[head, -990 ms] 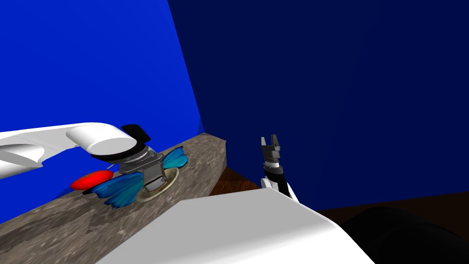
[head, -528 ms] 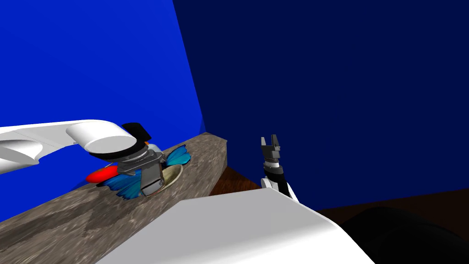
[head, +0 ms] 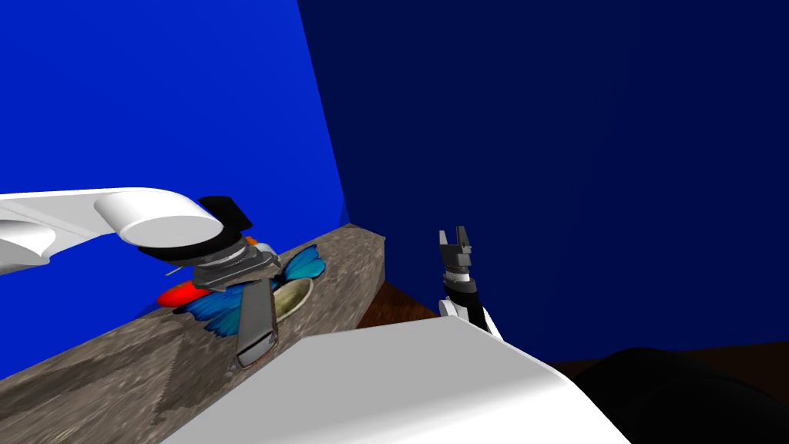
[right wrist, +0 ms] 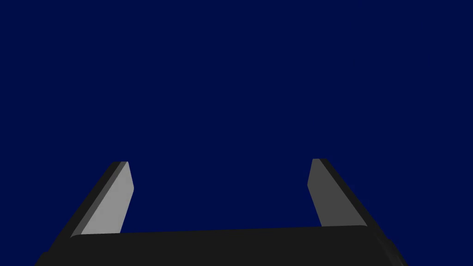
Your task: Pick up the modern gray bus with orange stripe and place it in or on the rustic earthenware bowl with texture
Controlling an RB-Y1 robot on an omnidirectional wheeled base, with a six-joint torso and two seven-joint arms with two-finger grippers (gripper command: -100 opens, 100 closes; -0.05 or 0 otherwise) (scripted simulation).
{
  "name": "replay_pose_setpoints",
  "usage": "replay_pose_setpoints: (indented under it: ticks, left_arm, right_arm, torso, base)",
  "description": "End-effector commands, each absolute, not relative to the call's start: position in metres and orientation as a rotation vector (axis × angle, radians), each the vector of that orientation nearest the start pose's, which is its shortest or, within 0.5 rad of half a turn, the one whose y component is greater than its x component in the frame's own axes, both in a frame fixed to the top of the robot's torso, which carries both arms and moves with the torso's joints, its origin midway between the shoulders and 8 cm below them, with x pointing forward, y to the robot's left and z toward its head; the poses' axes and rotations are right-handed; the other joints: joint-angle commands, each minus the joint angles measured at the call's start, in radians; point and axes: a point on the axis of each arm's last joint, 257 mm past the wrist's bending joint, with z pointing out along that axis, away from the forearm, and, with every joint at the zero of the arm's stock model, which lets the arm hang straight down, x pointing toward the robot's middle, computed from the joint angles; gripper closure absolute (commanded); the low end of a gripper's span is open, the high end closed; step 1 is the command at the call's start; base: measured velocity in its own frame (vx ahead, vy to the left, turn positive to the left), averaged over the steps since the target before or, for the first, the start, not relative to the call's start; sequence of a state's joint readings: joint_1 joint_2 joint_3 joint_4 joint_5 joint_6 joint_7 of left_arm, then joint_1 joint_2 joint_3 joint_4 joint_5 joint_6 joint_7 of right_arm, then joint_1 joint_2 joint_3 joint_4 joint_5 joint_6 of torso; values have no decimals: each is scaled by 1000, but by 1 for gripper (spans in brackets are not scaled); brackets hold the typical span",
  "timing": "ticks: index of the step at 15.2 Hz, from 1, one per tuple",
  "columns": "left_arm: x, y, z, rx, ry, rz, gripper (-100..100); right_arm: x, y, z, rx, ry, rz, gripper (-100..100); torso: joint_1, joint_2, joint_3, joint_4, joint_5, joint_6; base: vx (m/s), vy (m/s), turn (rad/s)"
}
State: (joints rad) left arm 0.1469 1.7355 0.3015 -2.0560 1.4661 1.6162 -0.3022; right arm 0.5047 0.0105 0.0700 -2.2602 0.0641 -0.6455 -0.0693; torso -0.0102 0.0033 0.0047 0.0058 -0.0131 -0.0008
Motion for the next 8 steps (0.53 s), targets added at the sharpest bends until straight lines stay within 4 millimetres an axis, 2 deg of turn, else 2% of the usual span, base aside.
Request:
replay_pose_setpoints:
  ticks: [1,3,8]
  left_arm:
    - [303,467,-83,-1122,2647,281,-100]
    - [304,468,-83,-1123,2645,282,-100]
    - [304,467,-82,-1123,2646,282,-100]
  right_arm:
    - [325,-245,40,558,543,1427,0]
    - [325,-245,40,558,543,1427,0]
    - [325,-245,40,558,543,1427,0]
  torso:
    - [0,0,0,0,0,0]
    - [-1,0,0,0,0,0]
    - [-4,4,2,1,-1,0]
  base:
    - [44,52,39]
    - [40,37,23]
    - [3,3,0]
